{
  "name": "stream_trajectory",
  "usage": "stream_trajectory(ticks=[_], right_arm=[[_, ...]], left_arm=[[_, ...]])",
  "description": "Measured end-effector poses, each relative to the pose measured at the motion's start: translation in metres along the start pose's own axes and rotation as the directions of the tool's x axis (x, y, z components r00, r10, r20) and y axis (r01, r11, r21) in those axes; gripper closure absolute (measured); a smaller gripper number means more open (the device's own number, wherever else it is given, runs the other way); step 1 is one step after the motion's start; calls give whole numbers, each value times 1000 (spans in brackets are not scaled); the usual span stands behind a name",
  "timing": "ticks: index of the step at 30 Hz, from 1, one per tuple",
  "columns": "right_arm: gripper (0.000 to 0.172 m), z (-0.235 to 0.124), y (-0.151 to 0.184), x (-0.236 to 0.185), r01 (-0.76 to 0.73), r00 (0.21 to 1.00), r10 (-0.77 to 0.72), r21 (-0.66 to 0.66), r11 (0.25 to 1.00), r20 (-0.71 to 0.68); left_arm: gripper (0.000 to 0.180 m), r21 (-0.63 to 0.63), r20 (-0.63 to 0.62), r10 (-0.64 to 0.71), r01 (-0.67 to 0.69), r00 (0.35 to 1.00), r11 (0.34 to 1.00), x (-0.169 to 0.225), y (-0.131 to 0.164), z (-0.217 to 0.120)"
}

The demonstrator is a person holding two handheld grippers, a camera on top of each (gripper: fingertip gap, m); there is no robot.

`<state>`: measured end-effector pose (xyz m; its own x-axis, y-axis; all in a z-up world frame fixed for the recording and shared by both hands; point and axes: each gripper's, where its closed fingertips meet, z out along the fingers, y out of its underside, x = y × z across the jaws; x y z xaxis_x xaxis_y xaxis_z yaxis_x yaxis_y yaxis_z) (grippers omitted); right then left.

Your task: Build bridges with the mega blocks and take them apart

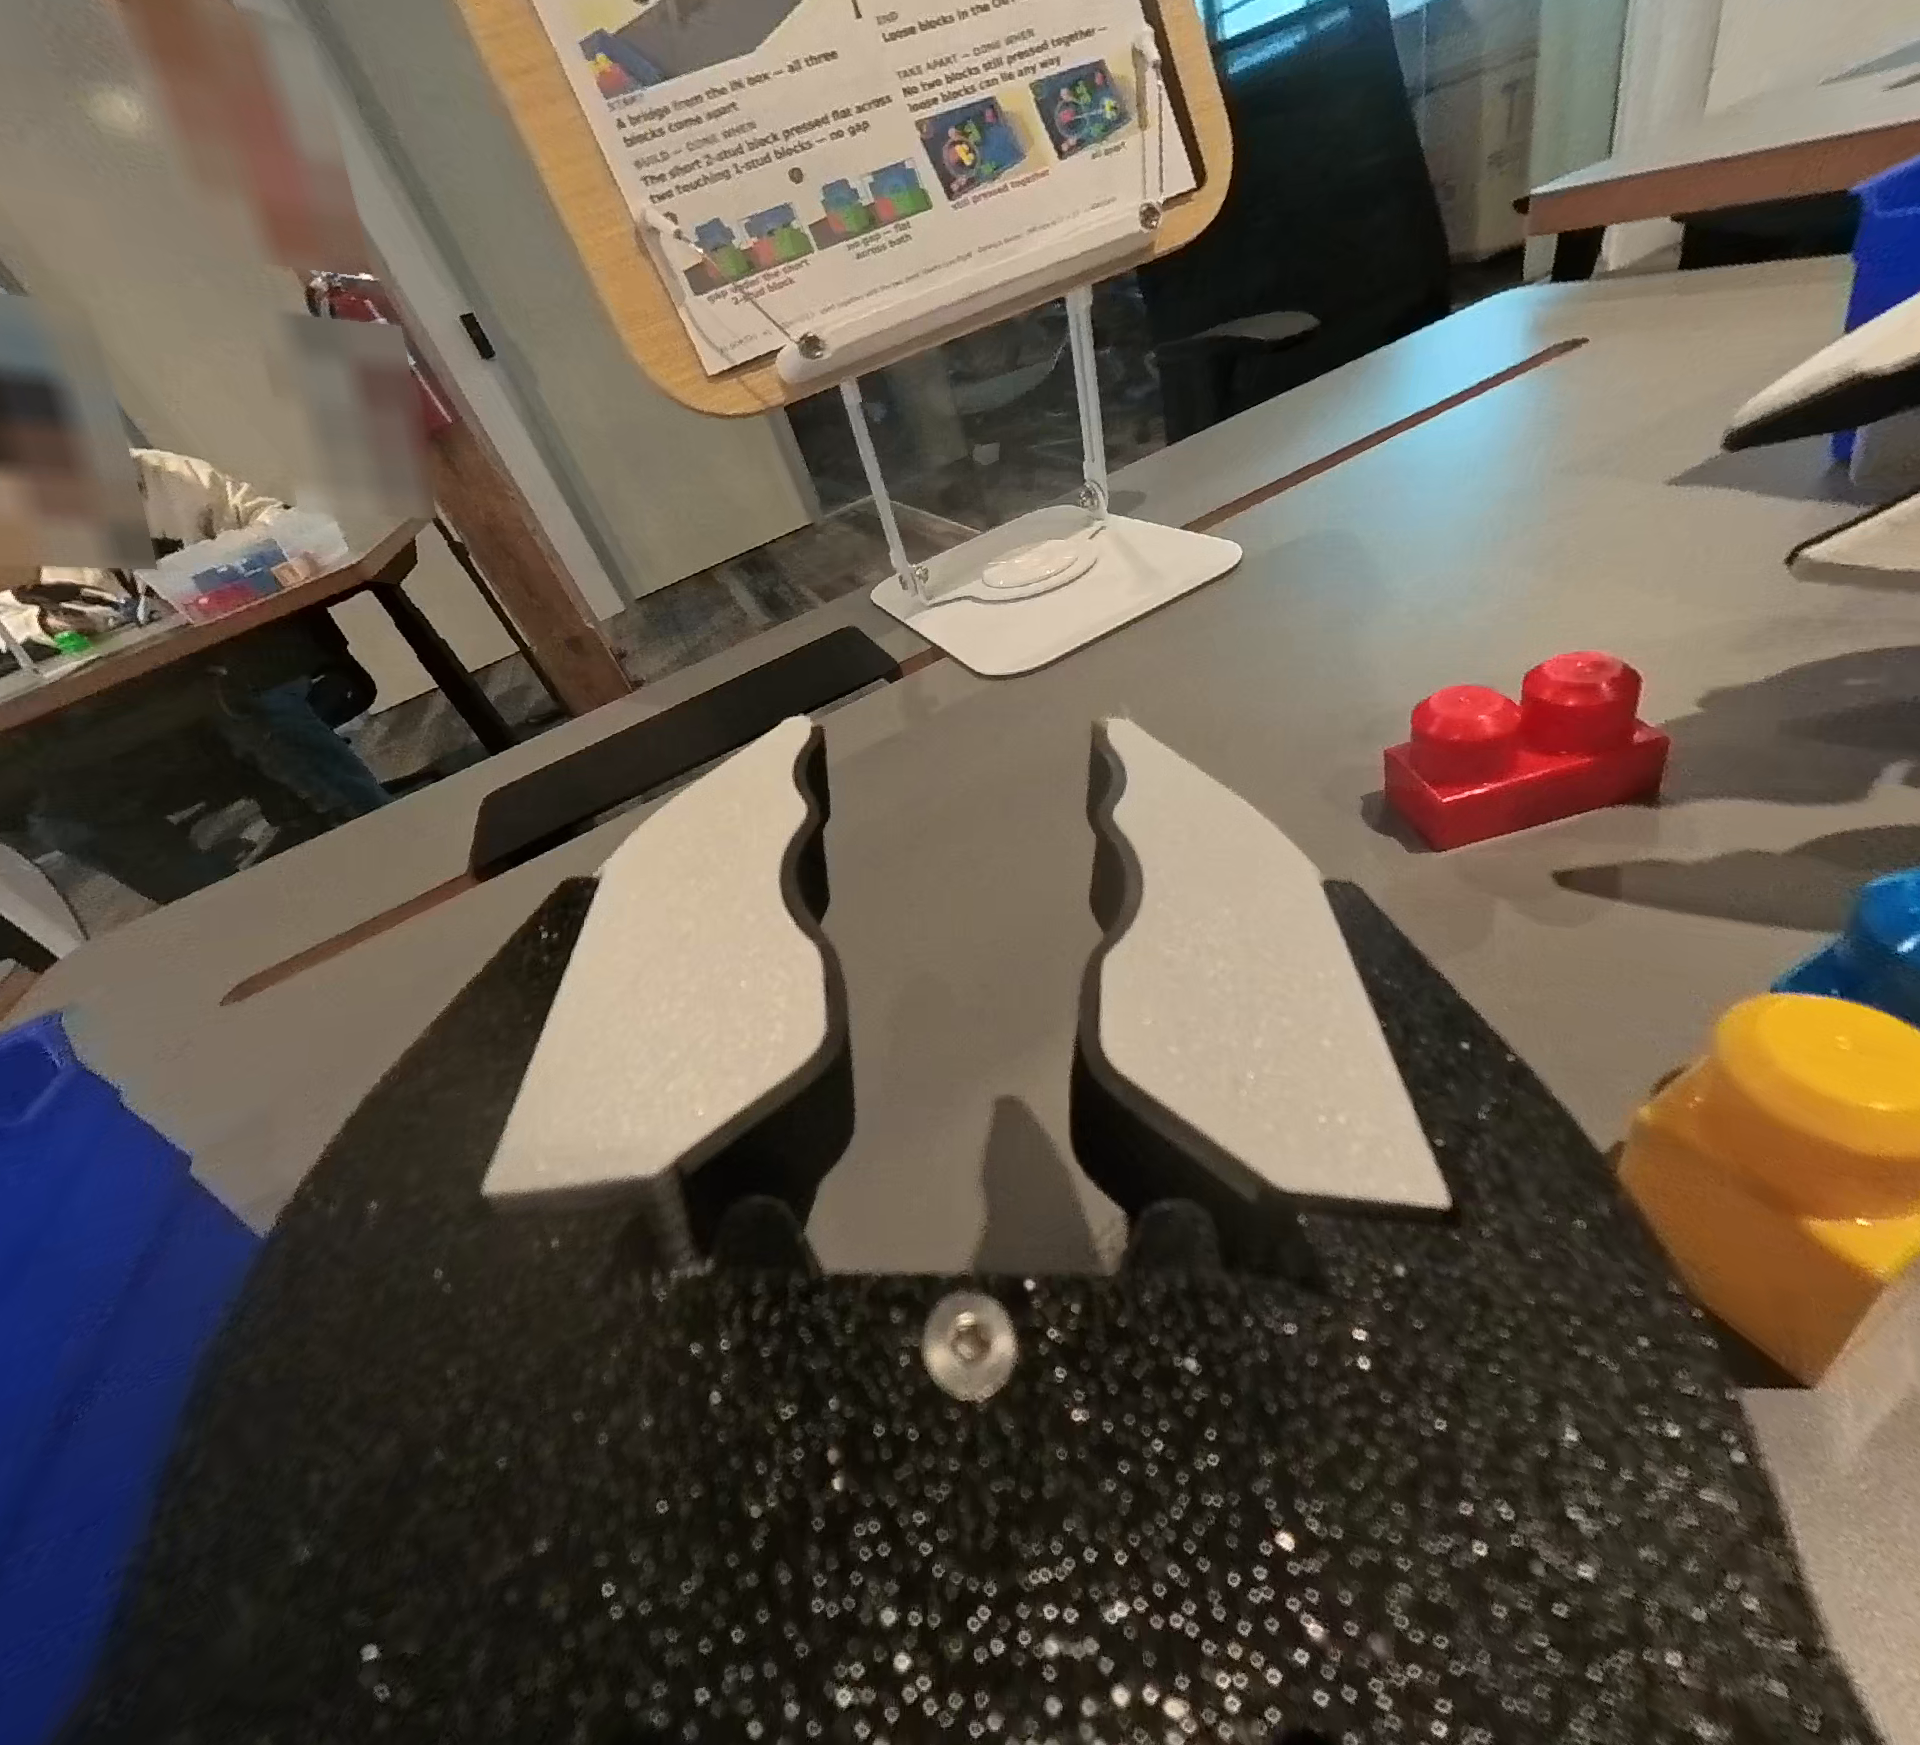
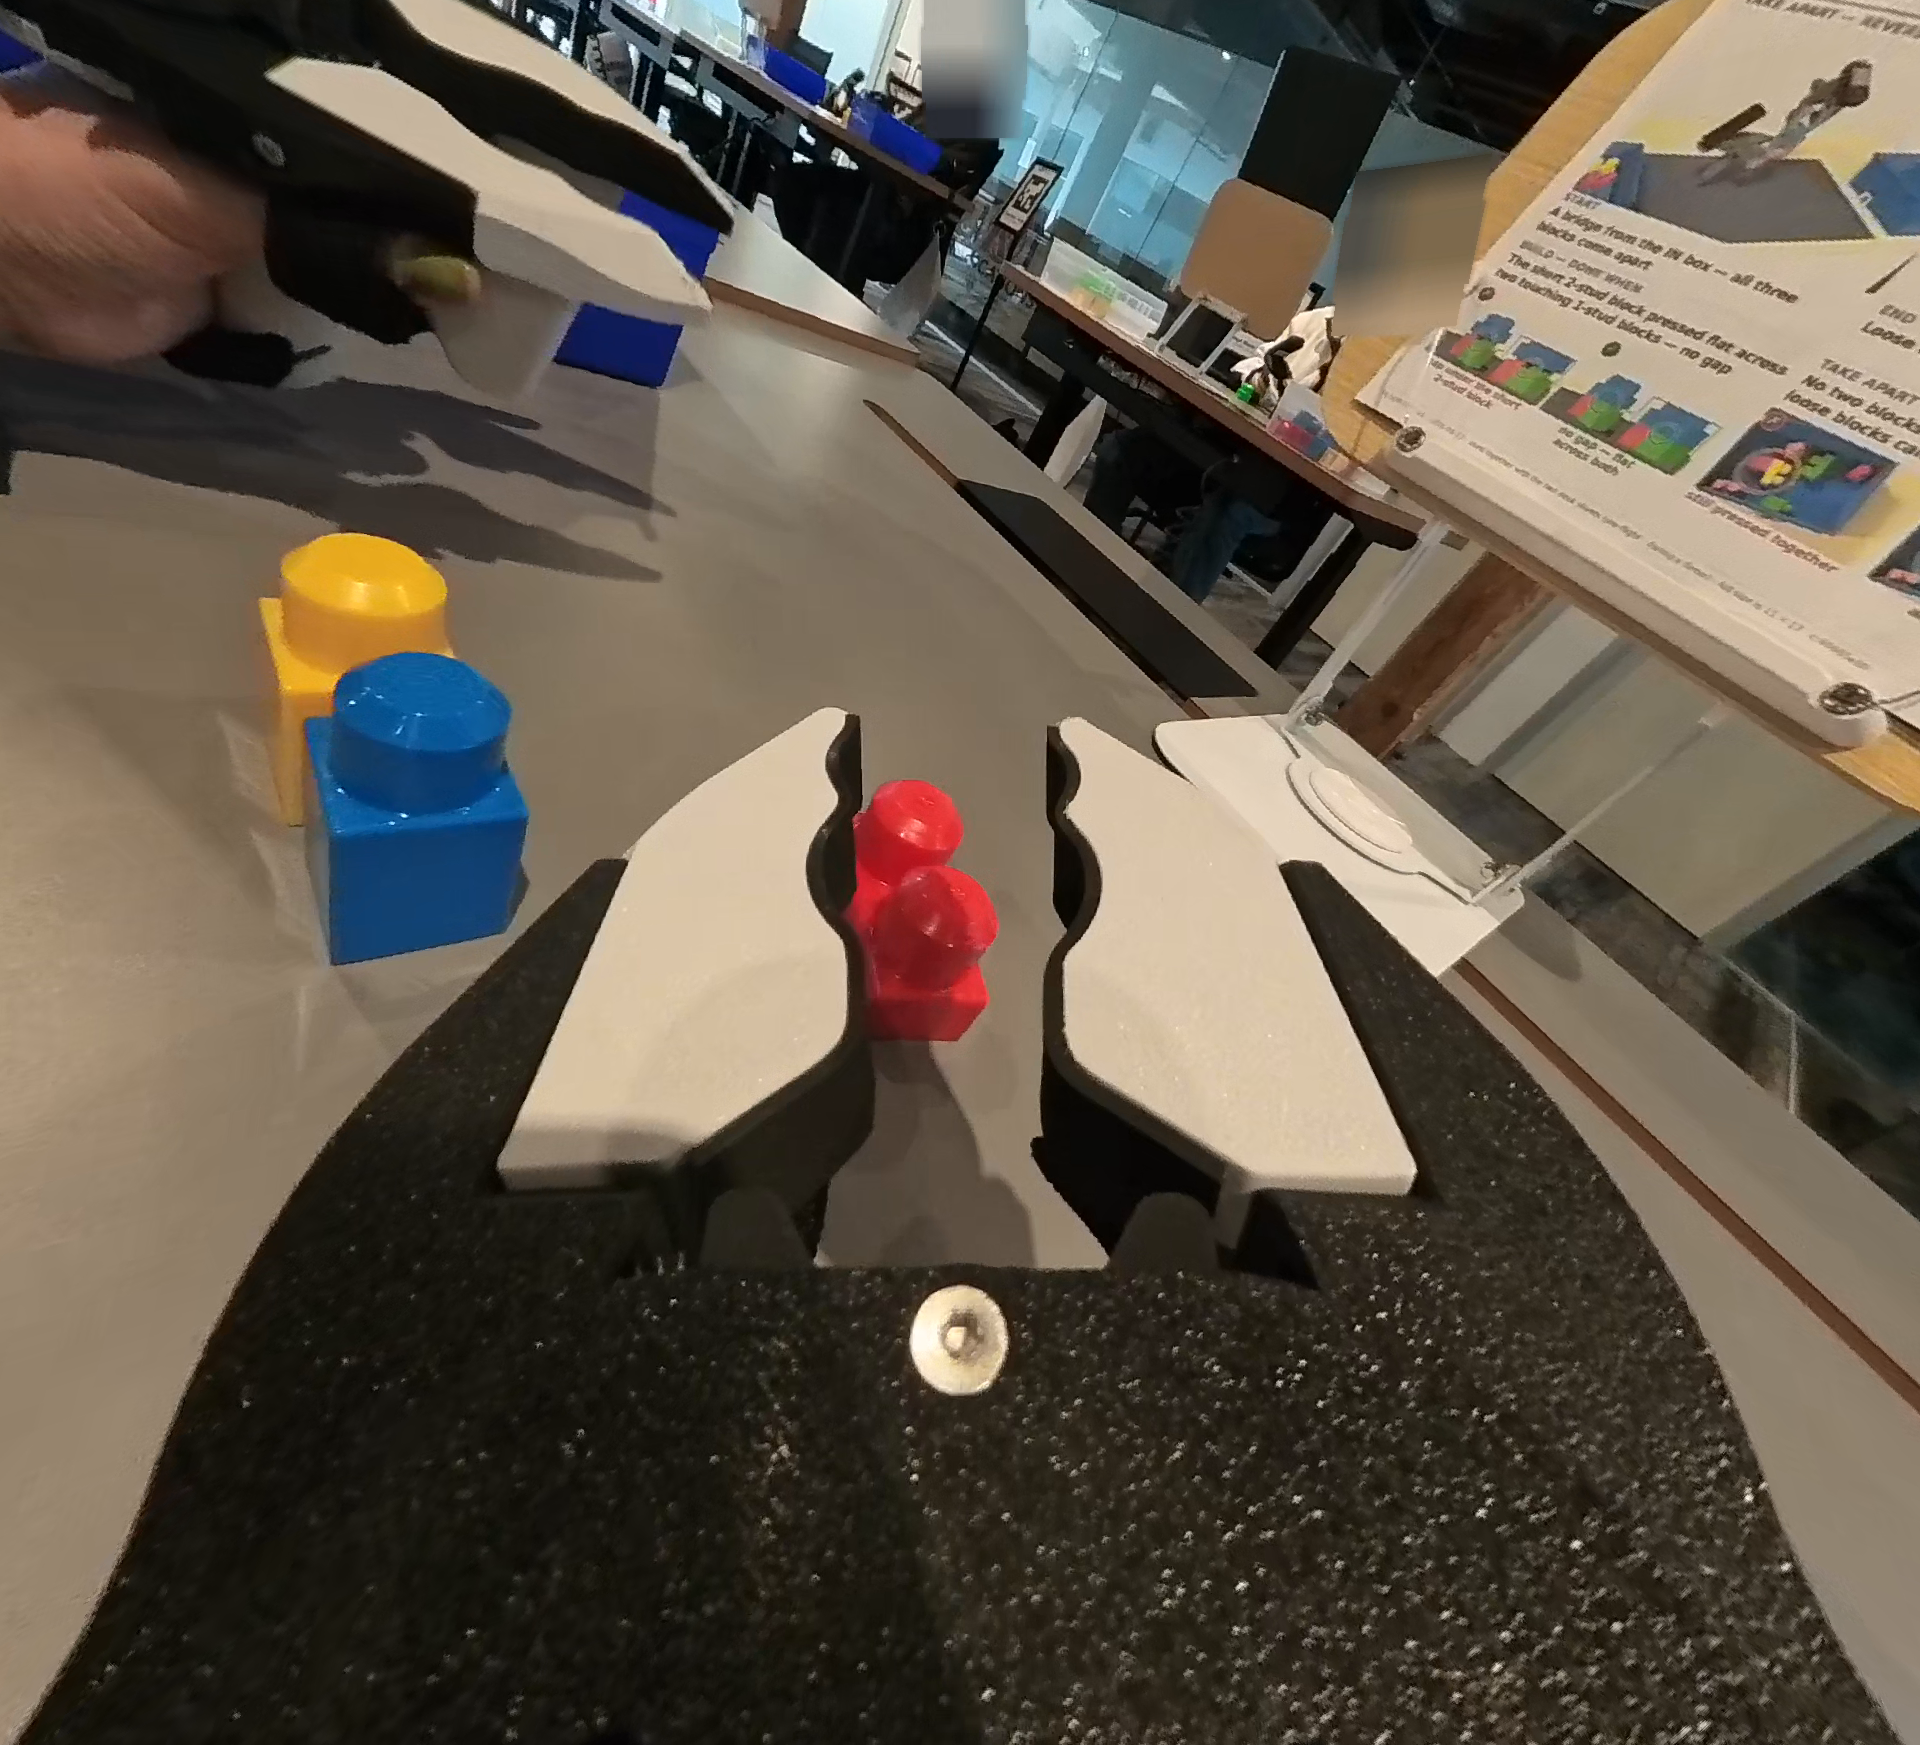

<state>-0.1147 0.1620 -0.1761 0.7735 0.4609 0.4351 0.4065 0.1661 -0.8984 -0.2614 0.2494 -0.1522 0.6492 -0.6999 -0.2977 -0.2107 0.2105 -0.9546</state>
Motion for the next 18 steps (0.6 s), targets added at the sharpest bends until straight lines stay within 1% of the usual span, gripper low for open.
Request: stream_trajectory(ticks=[5, 14, 18], right_arm=[[138, 1, 1, -1, 4, 1000, -4, -4, 1000, 6], [138, 1, -1, -6, 9, 999, -10, 5, 1000, 31], [138, 1, -2, -8, 18, 999, -18, 13, 1000, 46]], left_arm=[[134, -9, -6, 41, -41, 999, 999, 5, 0, 1], [135, -9, -25, 25, -25, 999, 1000, 6, 1, 1], [135, 22, -108, 35, -33, 994, 999, 16, -4, -1]])
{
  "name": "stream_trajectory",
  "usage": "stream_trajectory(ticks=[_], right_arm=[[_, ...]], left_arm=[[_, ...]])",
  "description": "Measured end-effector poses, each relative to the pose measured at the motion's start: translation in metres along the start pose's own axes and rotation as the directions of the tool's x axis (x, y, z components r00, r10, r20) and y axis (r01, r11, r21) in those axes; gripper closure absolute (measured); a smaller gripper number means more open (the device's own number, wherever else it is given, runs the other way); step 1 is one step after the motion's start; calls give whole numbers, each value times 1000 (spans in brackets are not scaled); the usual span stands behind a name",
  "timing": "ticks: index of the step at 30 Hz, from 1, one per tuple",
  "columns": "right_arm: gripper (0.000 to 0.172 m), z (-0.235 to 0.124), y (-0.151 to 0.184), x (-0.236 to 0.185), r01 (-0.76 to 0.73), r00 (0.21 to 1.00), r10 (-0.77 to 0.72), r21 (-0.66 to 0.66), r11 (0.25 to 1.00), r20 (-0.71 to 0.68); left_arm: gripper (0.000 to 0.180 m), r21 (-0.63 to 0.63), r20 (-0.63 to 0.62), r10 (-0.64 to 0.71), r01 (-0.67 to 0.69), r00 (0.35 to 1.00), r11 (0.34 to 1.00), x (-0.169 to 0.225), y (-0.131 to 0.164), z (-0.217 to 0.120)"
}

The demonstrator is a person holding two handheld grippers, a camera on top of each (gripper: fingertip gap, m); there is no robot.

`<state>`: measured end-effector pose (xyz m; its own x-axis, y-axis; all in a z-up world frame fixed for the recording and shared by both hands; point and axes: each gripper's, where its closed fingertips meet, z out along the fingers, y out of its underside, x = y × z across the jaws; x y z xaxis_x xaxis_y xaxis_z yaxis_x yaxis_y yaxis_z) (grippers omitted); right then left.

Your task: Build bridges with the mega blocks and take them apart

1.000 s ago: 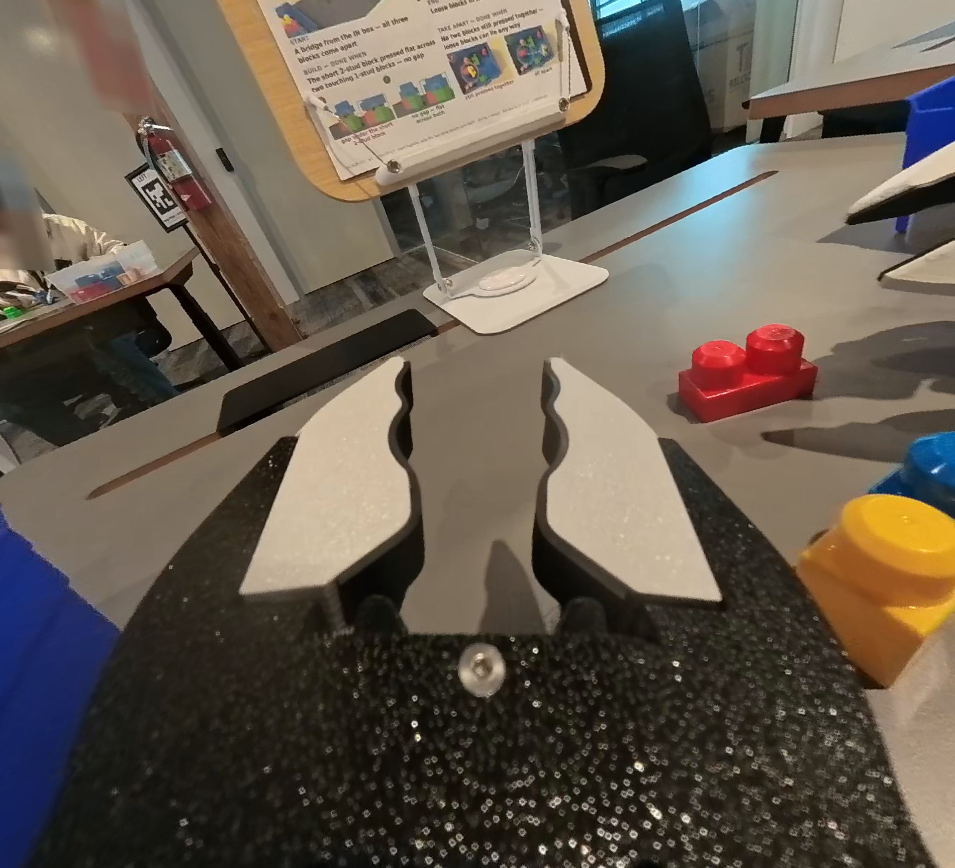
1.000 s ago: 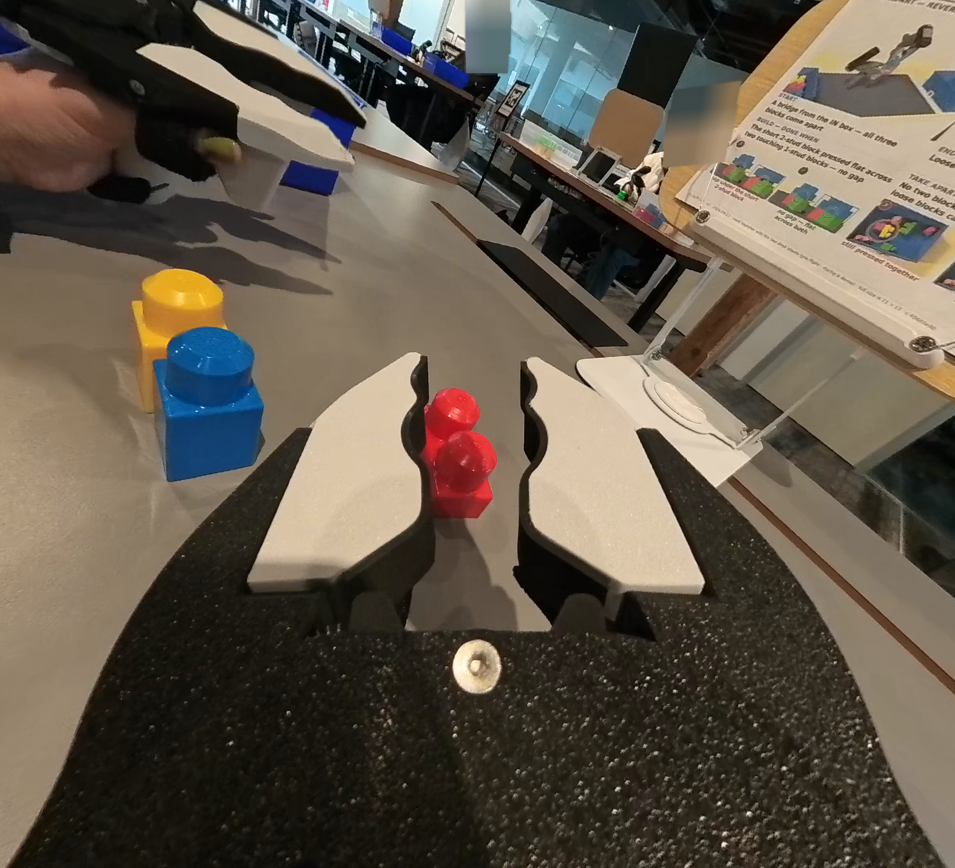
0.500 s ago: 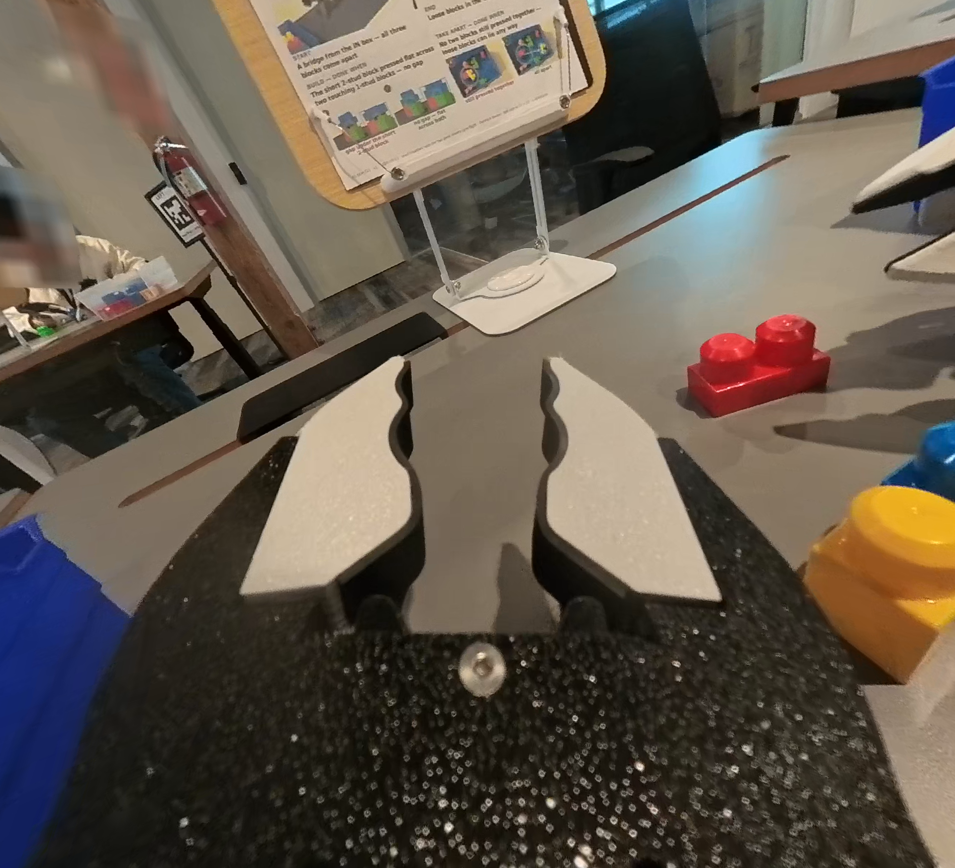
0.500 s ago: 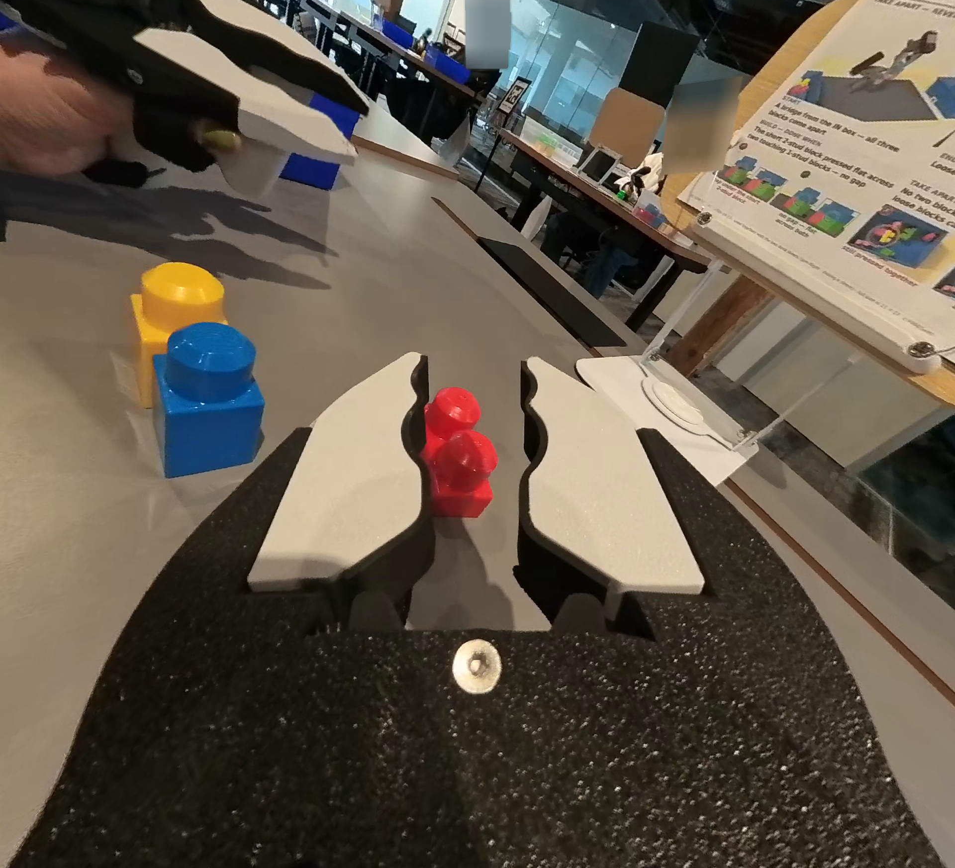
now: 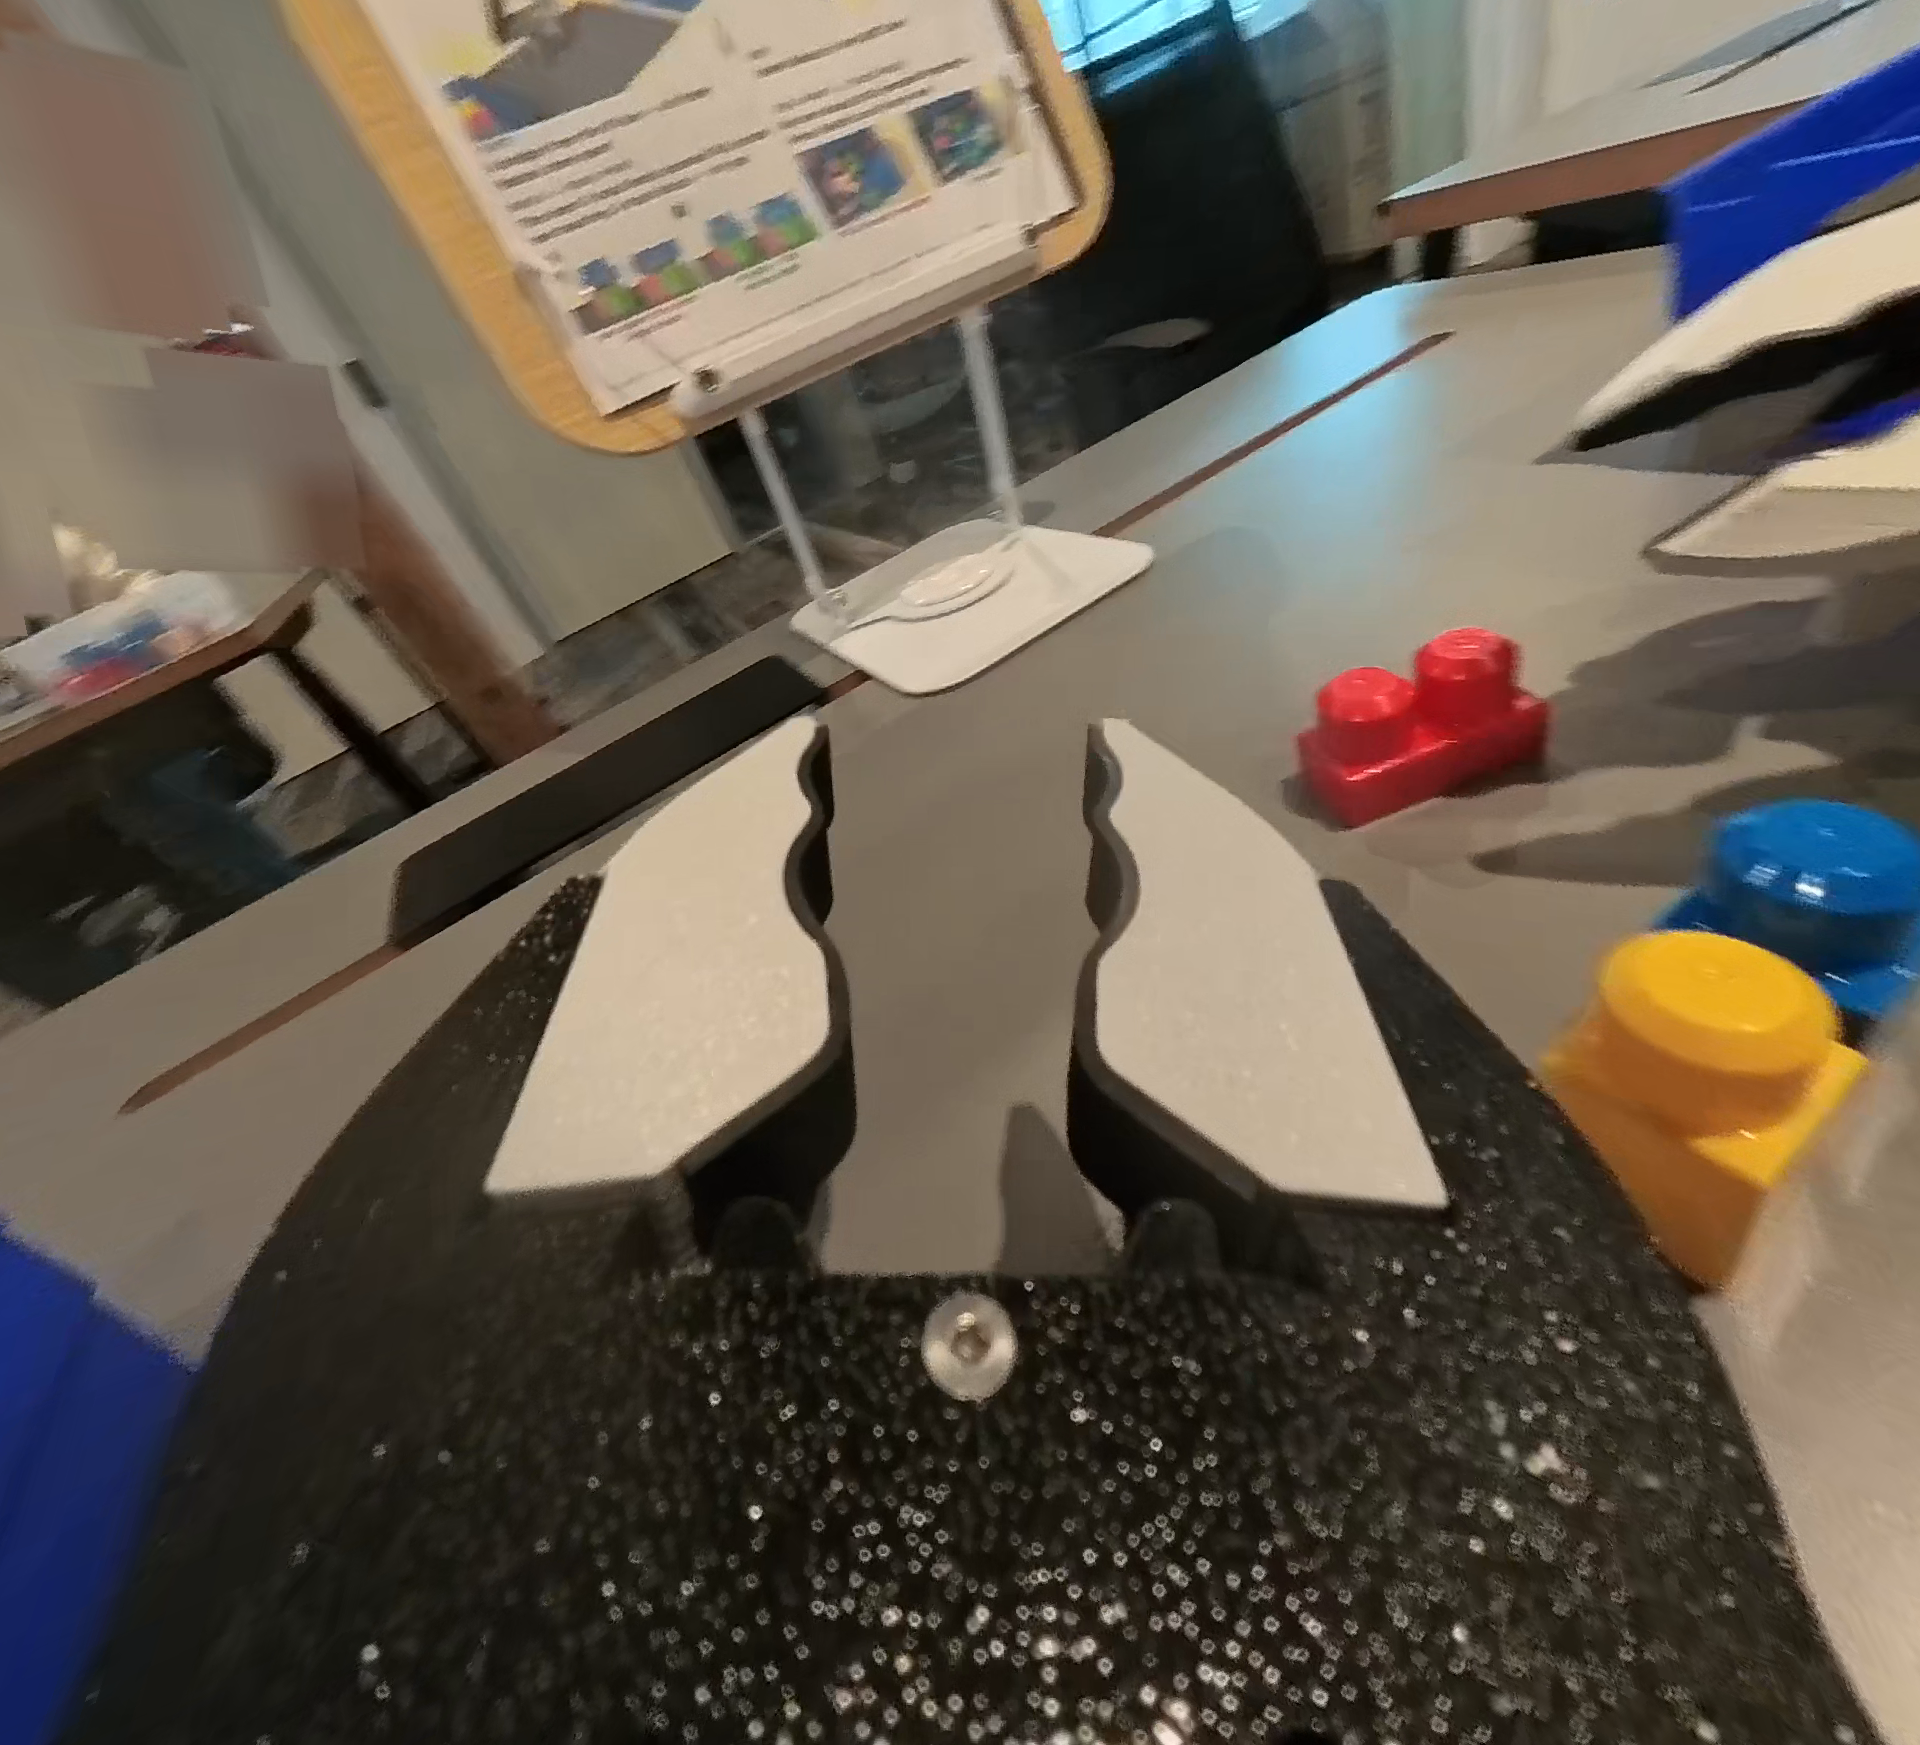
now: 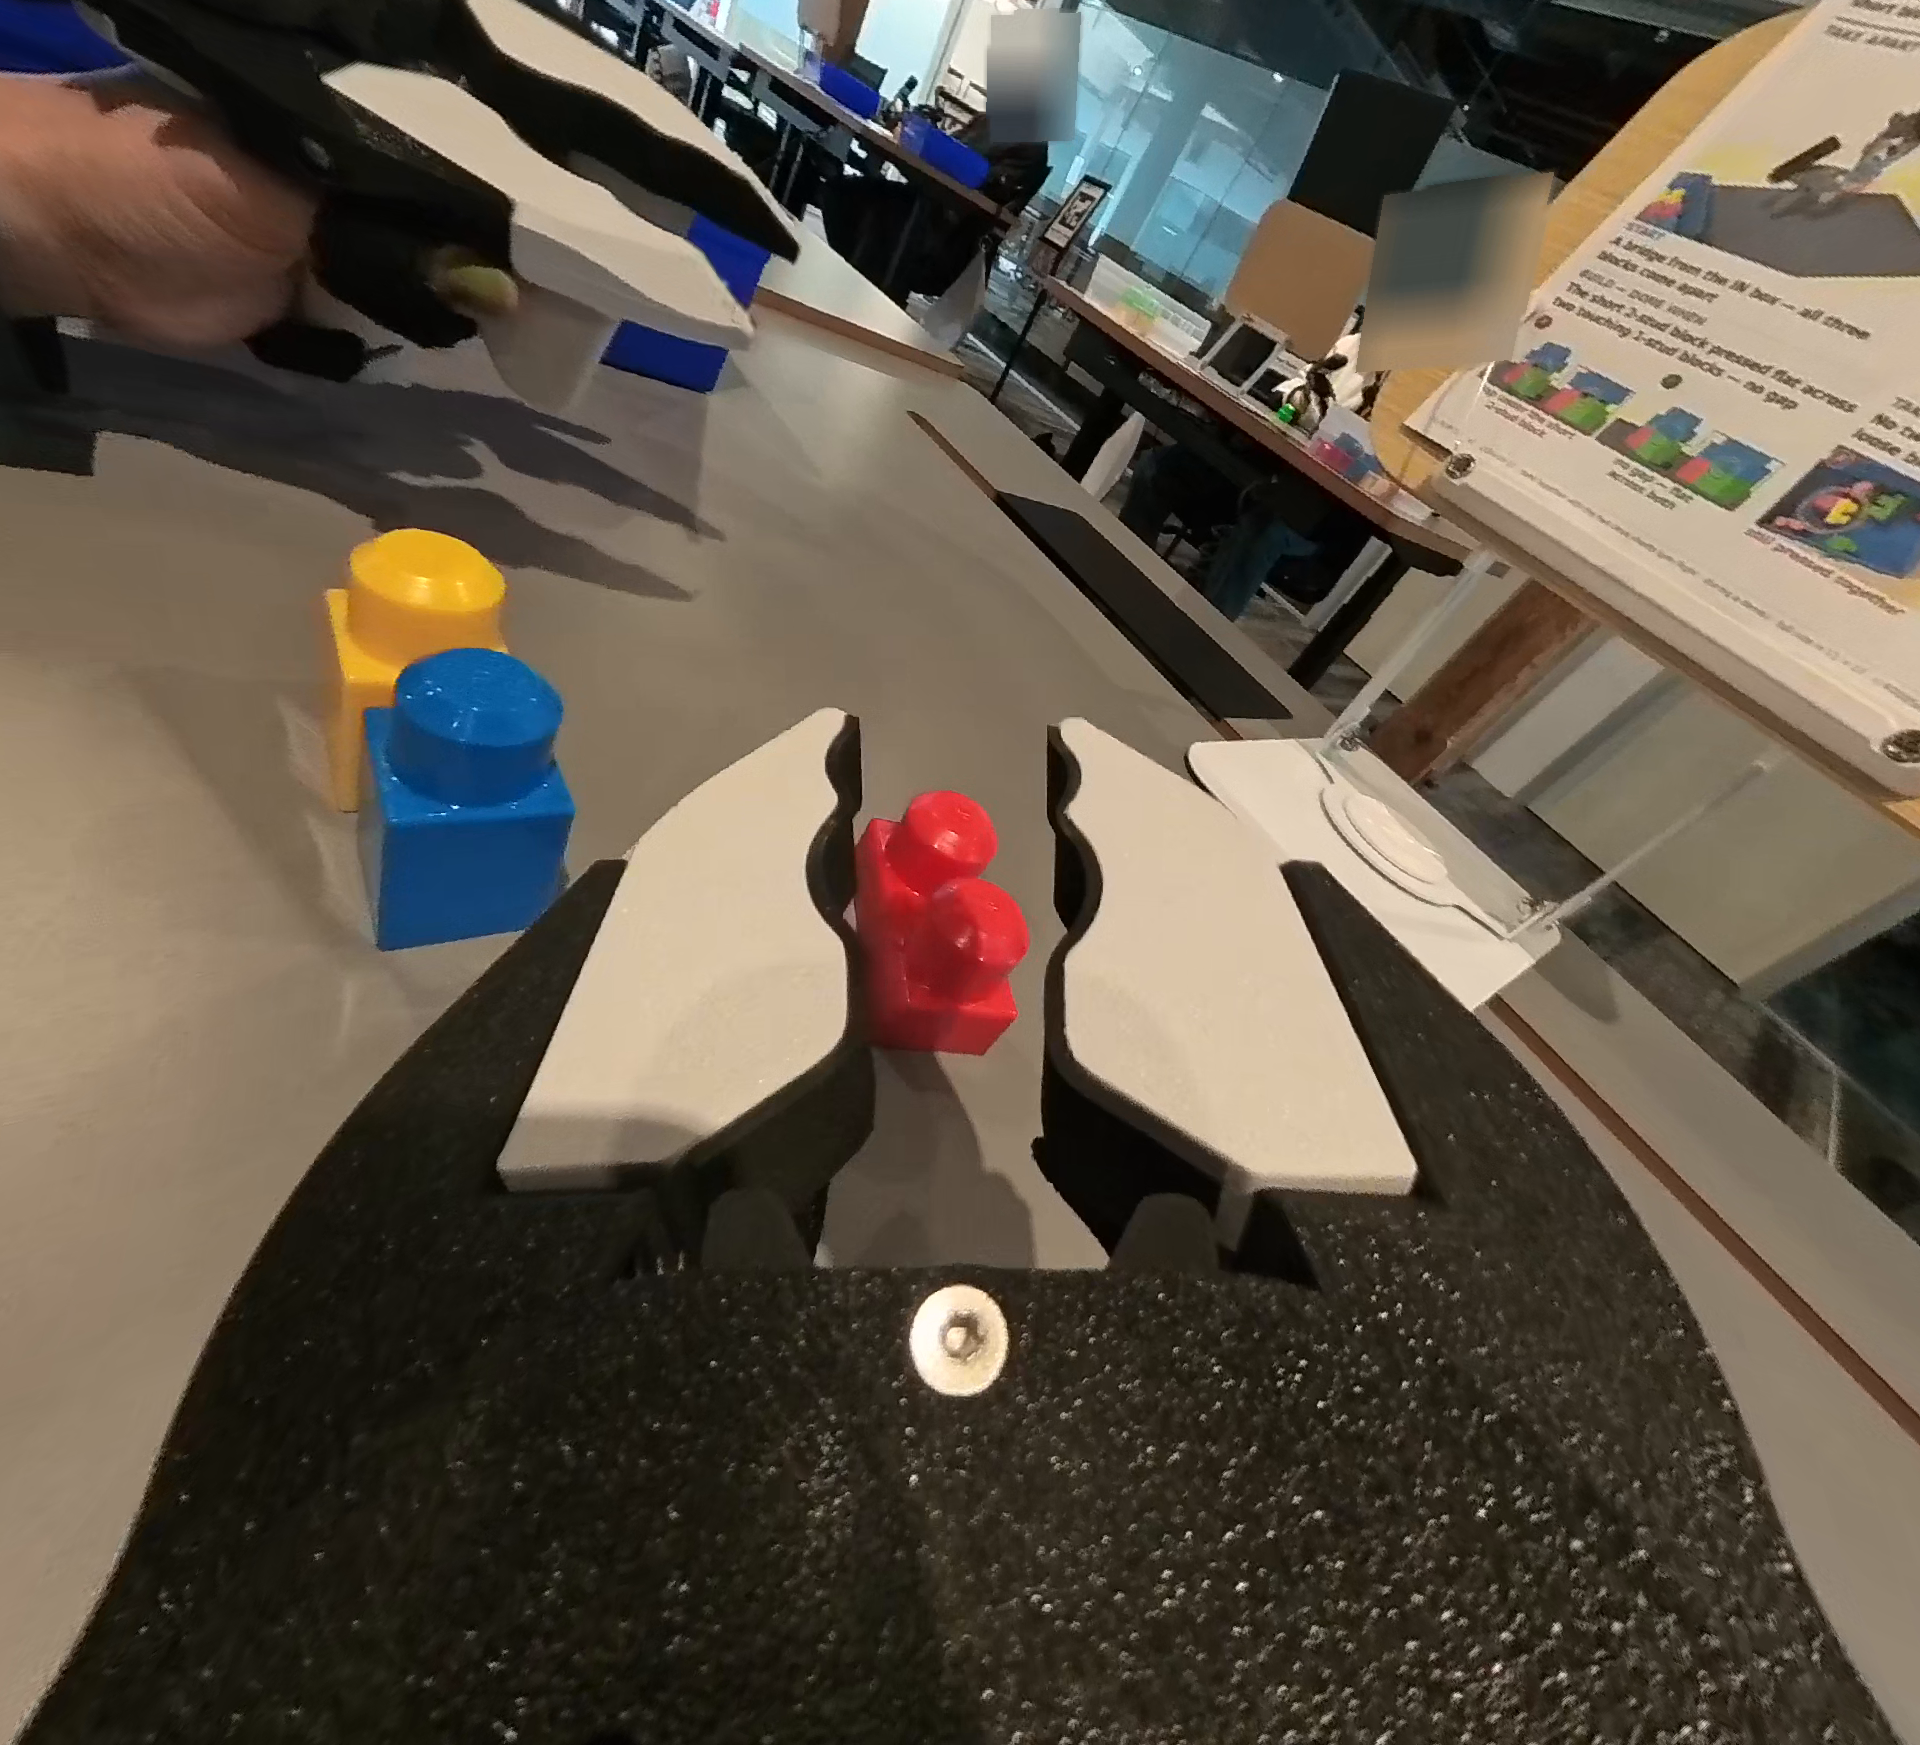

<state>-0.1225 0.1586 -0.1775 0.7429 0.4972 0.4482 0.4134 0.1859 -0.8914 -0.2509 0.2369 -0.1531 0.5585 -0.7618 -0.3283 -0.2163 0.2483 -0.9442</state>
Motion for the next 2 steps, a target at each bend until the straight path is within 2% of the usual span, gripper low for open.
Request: stream_trajectory(ticks=[2], right_arm=[[138, 0, 0, 0, 1, 1000, -1, 3, 1000, 2]], left_arm=[[135, 6, -41, -2, 3, 999, 1000, 4, 0, -1]])
